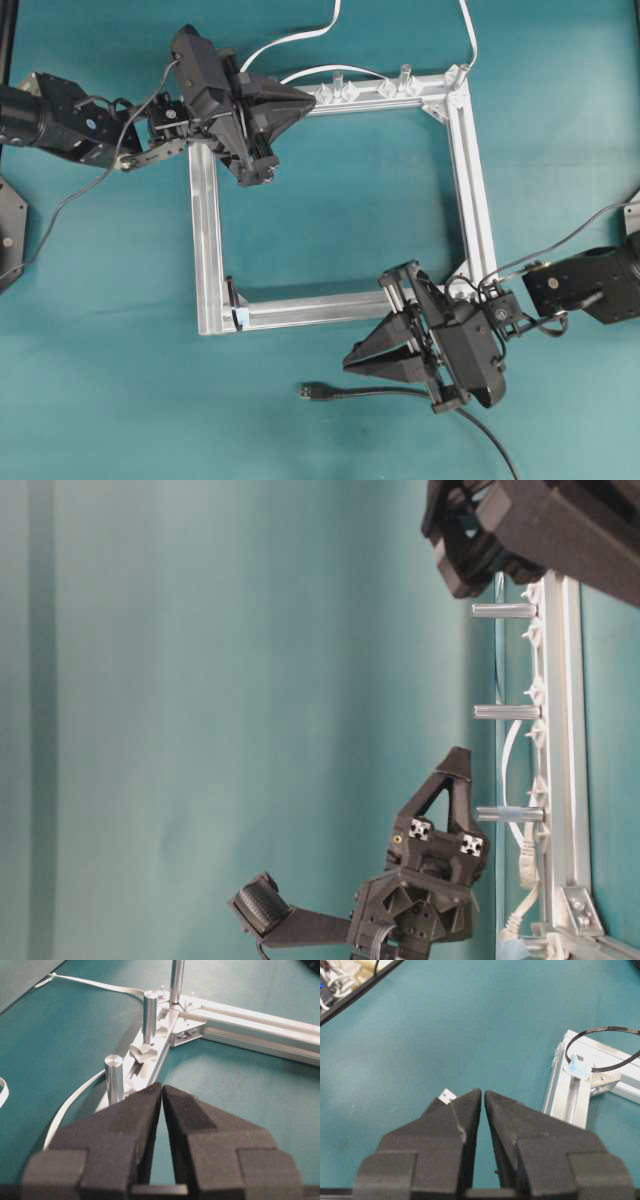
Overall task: Insert the wire through the string loop located on the left side.
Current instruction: 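Open the right gripper and move it toward the black USB cable plug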
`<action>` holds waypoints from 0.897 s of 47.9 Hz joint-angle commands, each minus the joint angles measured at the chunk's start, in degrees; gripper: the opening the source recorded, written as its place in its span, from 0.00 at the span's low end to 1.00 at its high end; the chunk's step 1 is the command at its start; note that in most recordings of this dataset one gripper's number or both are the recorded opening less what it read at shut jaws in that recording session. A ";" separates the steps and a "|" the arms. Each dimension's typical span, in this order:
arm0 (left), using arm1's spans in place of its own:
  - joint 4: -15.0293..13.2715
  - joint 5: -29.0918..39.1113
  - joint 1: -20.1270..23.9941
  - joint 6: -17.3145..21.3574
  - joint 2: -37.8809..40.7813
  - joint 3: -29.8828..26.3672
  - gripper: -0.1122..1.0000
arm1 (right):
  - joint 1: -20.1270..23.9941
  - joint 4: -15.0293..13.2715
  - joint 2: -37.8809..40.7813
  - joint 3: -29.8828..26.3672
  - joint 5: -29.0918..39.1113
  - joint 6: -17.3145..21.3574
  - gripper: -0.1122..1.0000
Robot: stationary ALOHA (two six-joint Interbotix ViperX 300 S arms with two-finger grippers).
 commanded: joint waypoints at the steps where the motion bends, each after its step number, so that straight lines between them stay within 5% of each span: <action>1: 2.64 3.43 -0.09 0.44 -3.34 -0.97 0.24 | -0.88 0.26 -0.53 -1.14 -0.44 0.18 0.32; 9: 2.72 14.59 -0.09 0.62 -7.47 -1.14 0.10 | -0.79 1.23 -0.62 -1.67 -0.26 0.09 0.12; 25: 2.72 18.63 -0.09 0.62 -11.69 -0.53 0.11 | -0.79 1.49 -0.62 -2.11 0.70 0.09 0.11; 32: 2.64 19.07 -0.09 0.44 -12.66 -0.70 0.42 | -0.79 1.41 -0.70 -2.46 0.70 0.09 0.18; 39: 2.81 19.78 -0.18 0.62 -14.06 -0.53 0.78 | -0.79 1.58 -0.70 -2.72 0.70 0.09 0.51; 43: 2.81 21.01 -0.18 0.70 -14.77 -0.26 0.80 | -0.79 2.20 -0.70 -2.72 0.70 0.09 0.66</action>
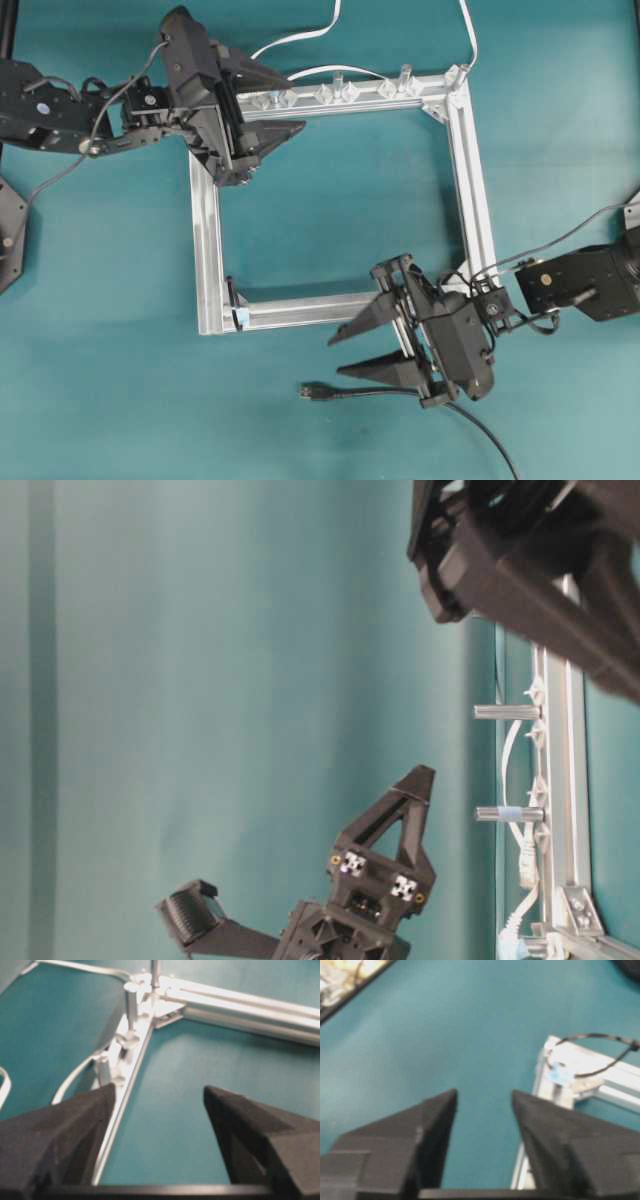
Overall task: Insert the wire through the string loop located on the left side.
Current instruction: 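Open the right gripper and move it toward the black USB cable plug, then lower the right gripper and grasp the cable just behind the USB plug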
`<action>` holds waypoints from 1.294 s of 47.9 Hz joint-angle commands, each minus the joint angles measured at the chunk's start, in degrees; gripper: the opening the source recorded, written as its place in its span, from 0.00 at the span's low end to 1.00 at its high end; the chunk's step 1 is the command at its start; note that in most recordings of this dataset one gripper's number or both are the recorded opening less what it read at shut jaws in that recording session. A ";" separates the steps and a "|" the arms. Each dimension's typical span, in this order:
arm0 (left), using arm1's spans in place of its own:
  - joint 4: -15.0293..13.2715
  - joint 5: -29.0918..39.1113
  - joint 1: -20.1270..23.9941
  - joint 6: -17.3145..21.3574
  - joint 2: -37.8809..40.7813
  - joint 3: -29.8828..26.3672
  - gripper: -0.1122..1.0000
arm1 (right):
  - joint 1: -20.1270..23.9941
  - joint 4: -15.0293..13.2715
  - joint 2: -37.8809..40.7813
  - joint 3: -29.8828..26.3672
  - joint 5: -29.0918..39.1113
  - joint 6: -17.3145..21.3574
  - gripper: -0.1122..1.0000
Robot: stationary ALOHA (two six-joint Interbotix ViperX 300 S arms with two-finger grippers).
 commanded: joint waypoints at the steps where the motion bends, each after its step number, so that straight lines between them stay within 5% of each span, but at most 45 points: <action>1: 0.18 0.88 -0.09 0.35 -1.85 -0.35 0.80 | 0.18 0.79 -0.88 -0.97 -0.26 0.09 0.66; 27: 0.35 4.66 -0.35 0.44 -2.64 -0.70 0.87 | 0.70 4.31 -1.32 -1.23 3.96 0.18 0.67; 44: 0.44 8.88 -0.62 5.01 -3.34 -0.88 0.87 | 5.89 18.46 -1.85 -1.41 7.65 -3.16 0.67; 62: 0.44 9.23 -0.79 6.68 -3.34 -0.53 0.87 | 11.95 41.92 -0.79 -3.87 5.89 -17.49 0.67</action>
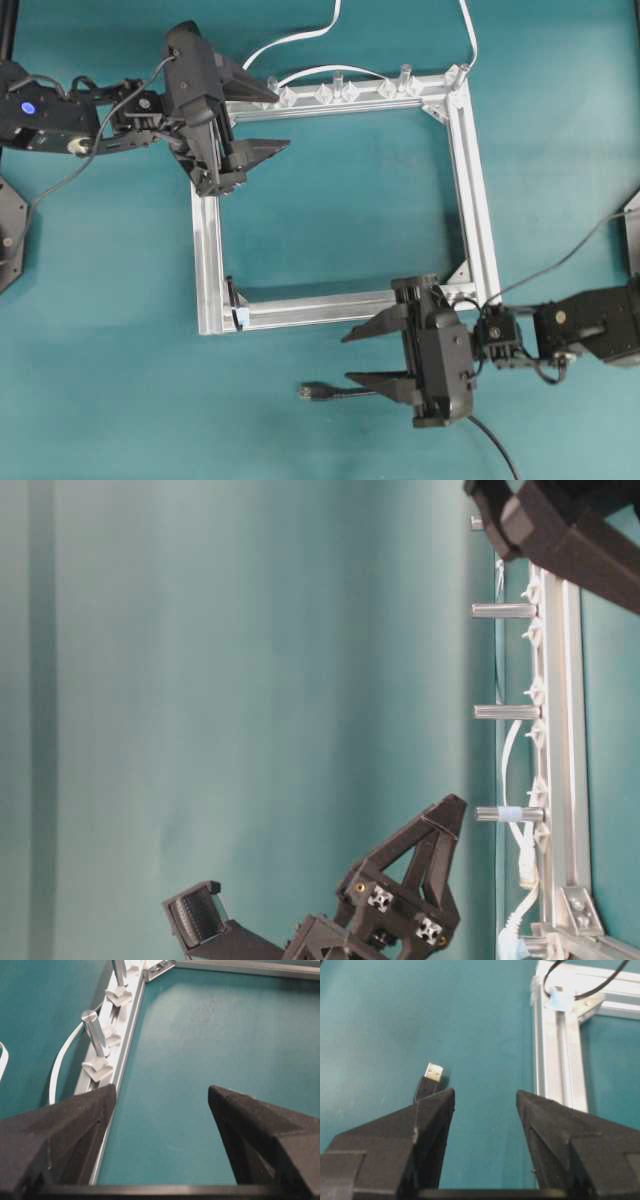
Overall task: Insert the wire through the string loop located on the left side.
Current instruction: 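Lower the right gripper and grasp the cable just behind the USB plug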
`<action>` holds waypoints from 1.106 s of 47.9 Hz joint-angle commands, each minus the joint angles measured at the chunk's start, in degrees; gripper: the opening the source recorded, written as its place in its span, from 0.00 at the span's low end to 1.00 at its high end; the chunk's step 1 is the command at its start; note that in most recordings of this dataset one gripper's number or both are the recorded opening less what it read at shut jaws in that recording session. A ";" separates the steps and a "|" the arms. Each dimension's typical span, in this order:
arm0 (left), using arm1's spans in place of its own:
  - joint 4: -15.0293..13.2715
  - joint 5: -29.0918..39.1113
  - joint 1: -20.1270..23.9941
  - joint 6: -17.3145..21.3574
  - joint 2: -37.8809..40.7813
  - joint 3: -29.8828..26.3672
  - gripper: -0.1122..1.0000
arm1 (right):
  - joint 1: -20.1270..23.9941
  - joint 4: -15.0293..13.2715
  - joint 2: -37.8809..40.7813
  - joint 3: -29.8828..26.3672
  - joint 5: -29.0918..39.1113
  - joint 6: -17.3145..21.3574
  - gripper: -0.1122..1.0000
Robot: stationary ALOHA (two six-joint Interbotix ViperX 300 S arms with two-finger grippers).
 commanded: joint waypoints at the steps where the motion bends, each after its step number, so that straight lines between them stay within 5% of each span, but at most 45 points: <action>1: 0.18 -0.18 -0.26 0.44 -1.14 -0.79 0.87 | 1.93 5.98 -0.44 -2.20 -2.20 -3.25 0.67; 9: 0.18 -0.18 -0.35 0.53 -1.14 -0.70 0.87 | 5.36 14.85 1.76 -4.39 -5.27 -8.61 0.67; 15: 0.18 -0.18 -0.44 0.53 -1.14 -0.70 0.87 | 7.03 18.28 3.43 -5.80 -5.80 -9.67 0.67; 53: 0.18 2.20 -2.81 0.44 -1.23 -0.70 0.87 | 7.82 18.81 7.82 -7.12 -1.49 -9.76 0.67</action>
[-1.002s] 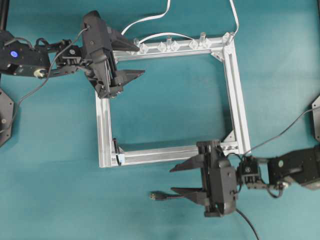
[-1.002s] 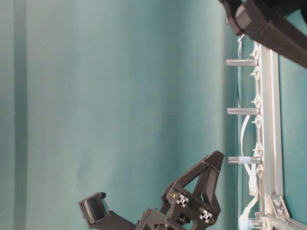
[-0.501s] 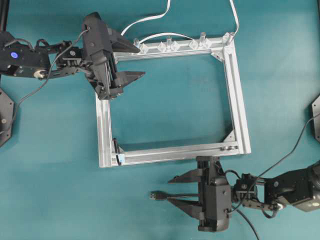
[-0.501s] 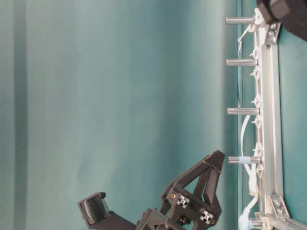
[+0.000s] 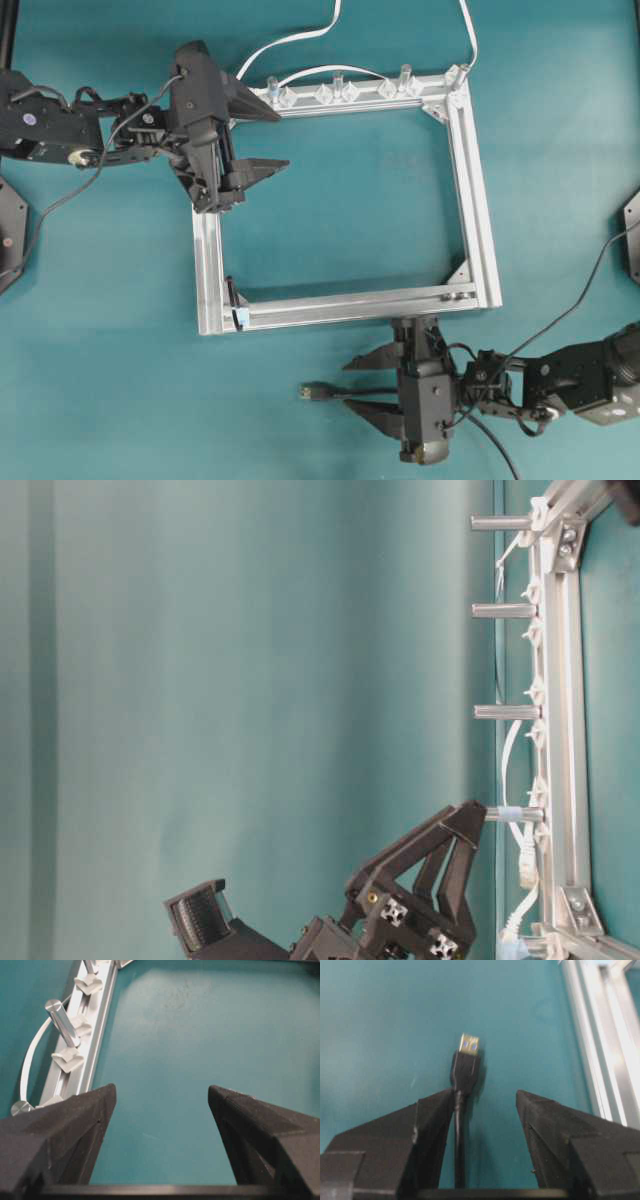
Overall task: Insert the wire through the string loop located on the left side.
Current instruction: 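Lower the right gripper and grasp the cable just behind the USB plug, then lift the cable with the right gripper and carry it toward the frame's lower edge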
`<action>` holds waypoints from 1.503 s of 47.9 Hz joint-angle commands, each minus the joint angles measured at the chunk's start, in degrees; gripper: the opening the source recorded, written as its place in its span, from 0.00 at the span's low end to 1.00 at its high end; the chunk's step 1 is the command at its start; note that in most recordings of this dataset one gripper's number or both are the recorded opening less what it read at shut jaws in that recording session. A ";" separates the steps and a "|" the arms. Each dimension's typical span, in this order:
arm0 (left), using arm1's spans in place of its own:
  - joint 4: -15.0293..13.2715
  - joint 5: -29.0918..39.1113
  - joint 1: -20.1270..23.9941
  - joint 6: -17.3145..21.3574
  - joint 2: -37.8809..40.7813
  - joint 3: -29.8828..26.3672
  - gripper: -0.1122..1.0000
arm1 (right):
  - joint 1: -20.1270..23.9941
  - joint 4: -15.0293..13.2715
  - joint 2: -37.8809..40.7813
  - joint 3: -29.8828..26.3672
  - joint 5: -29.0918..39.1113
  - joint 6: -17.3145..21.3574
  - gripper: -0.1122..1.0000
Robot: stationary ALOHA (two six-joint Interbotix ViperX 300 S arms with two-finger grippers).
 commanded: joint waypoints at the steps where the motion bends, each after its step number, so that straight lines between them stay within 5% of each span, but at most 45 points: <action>1: 0.18 -0.18 -0.18 0.26 -1.14 -0.62 0.87 | 0.53 -0.09 -0.79 -0.97 0.26 0.00 0.67; 41: 0.18 -0.18 -0.26 0.18 -1.23 -0.26 0.87 | 0.53 0.44 3.87 -2.11 0.35 0.09 0.66; 46: 0.18 -0.18 -0.35 0.18 -1.23 -0.26 0.87 | 0.53 0.88 3.87 -1.93 0.35 0.09 0.57; 55: 0.18 -0.18 -0.53 0.18 -1.23 -0.26 0.87 | -0.09 0.88 3.87 -2.20 1.67 0.09 0.19; 72: 0.18 -0.18 -0.79 0.18 -1.23 -0.35 0.87 | -0.26 0.88 3.87 -2.46 1.85 0.00 0.18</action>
